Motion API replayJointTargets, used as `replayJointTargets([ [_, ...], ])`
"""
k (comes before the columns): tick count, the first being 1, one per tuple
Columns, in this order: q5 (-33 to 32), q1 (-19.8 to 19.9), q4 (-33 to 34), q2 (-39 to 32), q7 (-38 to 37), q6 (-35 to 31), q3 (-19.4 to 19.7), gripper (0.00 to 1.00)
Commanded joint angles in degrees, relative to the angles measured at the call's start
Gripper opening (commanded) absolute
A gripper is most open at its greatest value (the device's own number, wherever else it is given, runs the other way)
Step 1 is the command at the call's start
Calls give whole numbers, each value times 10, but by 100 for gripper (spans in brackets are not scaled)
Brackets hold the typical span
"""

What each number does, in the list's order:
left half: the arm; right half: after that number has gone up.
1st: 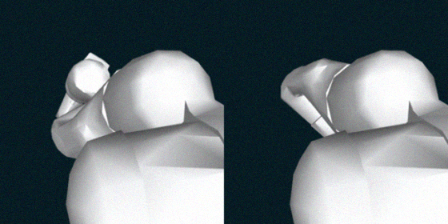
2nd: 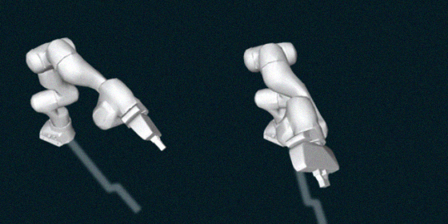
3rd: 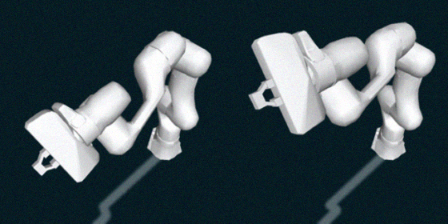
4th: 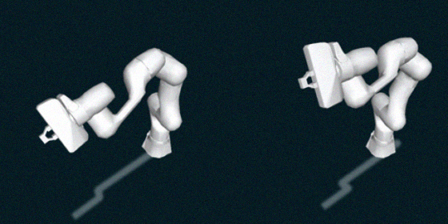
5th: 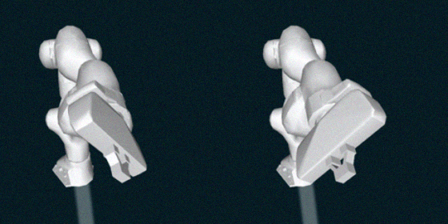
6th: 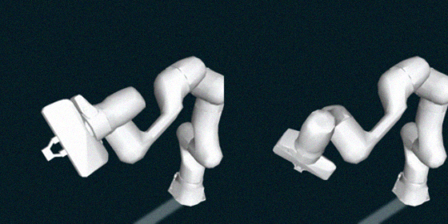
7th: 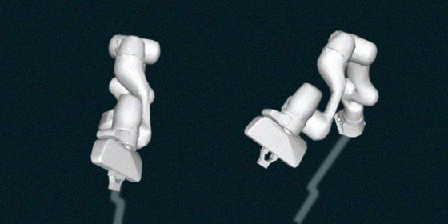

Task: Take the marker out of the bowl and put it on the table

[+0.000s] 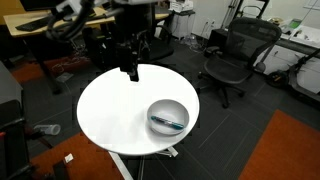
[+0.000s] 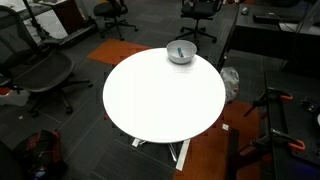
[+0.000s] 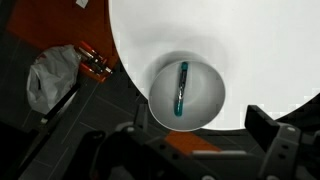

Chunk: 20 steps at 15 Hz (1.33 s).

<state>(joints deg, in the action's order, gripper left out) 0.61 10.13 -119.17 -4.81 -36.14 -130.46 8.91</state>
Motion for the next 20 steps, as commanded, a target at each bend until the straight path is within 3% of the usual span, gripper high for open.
replayJointTargets([
  [1, 42, -2, 45, -57, 11, -9, 7, 100],
  [9, 97, 1, 74, -139, 24, -72, 14, 100],
  [20, 99, 12, 150, -247, 39, -95, 23, 100],
])
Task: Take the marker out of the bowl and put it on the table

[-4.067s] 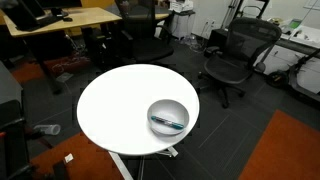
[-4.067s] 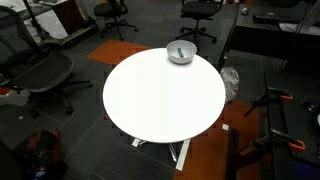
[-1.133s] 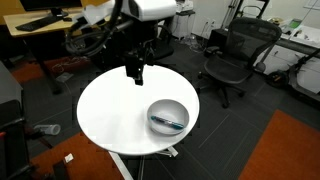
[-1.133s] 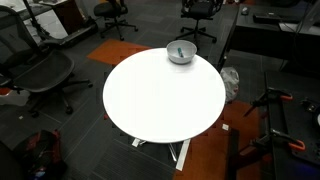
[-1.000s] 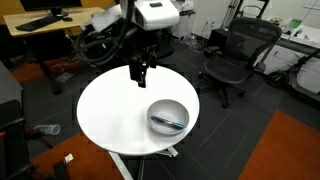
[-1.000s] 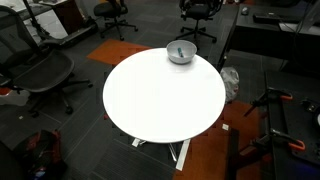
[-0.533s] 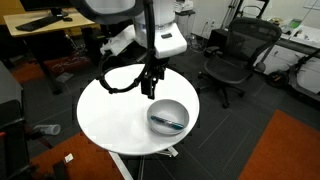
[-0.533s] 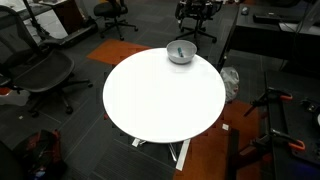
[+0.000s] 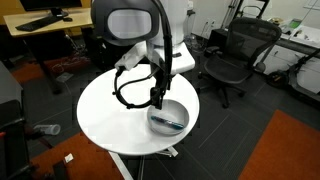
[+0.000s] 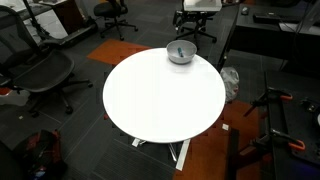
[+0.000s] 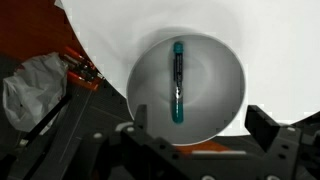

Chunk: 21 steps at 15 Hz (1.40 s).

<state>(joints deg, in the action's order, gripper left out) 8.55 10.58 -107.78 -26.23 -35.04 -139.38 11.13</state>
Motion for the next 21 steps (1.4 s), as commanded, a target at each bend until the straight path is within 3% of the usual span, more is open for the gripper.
replayJointTargets([
  [1, 20, 9, 45, -42, 28, -5, 1, 100],
  [21, 49, 34, 195, -212, 79, 11, -7, 100],
])
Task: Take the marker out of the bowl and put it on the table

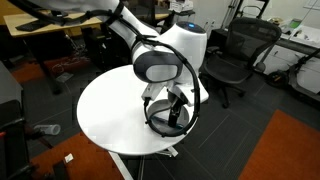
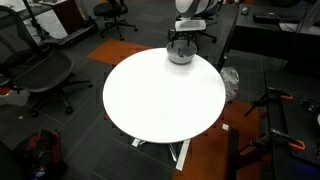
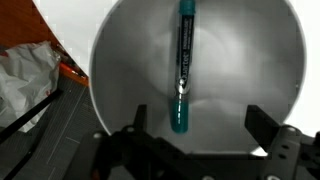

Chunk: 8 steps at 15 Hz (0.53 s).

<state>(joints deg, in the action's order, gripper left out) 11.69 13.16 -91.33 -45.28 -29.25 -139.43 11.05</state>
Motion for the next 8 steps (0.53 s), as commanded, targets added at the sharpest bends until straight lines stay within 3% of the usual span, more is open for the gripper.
replayJointTargets([
  [1, 18, 9, 35, -27, 21, 12, -6, 100],
  [6, 16, 7, 54, -50, 18, 17, -6, 100],
  [7, 16, 7, 56, -53, 19, 16, -6, 75],
  [8, 14, 5, 59, -57, 17, 18, -5, 74],
])
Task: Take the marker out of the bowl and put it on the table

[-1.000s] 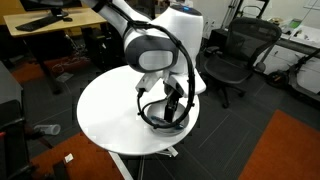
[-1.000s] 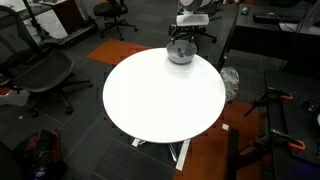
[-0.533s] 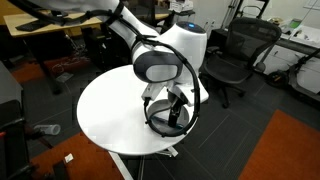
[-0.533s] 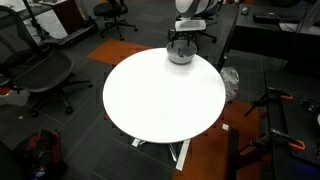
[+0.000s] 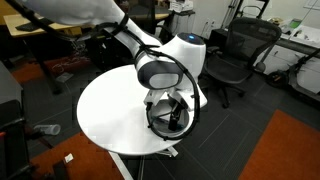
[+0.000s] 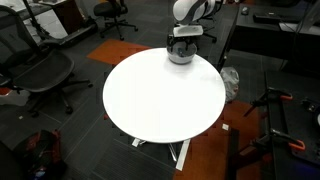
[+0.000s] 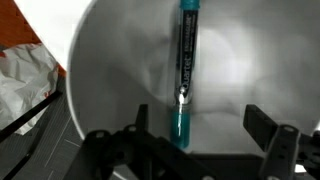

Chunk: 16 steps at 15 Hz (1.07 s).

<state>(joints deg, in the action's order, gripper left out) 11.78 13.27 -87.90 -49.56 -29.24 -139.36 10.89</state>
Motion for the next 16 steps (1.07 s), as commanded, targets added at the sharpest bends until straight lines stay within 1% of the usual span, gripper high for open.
replayJointTargets([
  [1, 13, 4, 27, -16, 16, 17, -3, 68],
  [4, 13, 4, 33, -22, 16, 19, -3, 42],
  [5, 13, 4, 35, -24, 16, 19, -3, 36],
  [6, 13, 5, 36, -25, 16, 20, -3, 27],
  [8, 13, 5, 38, -27, 17, 21, -3, 14],
  [9, 11, 4, 37, -26, 17, 25, -2, 5],
  [10, 6, 0, 35, -25, 12, 32, 3, 1],
  [12, 3, -7, 21, -11, 2, 34, 11, 5],
  [14, 2, -7, 0, 7, 16, 20, 10, 5],
  [16, 0, -13, -15, 24, 8, 17, 16, 5],
])
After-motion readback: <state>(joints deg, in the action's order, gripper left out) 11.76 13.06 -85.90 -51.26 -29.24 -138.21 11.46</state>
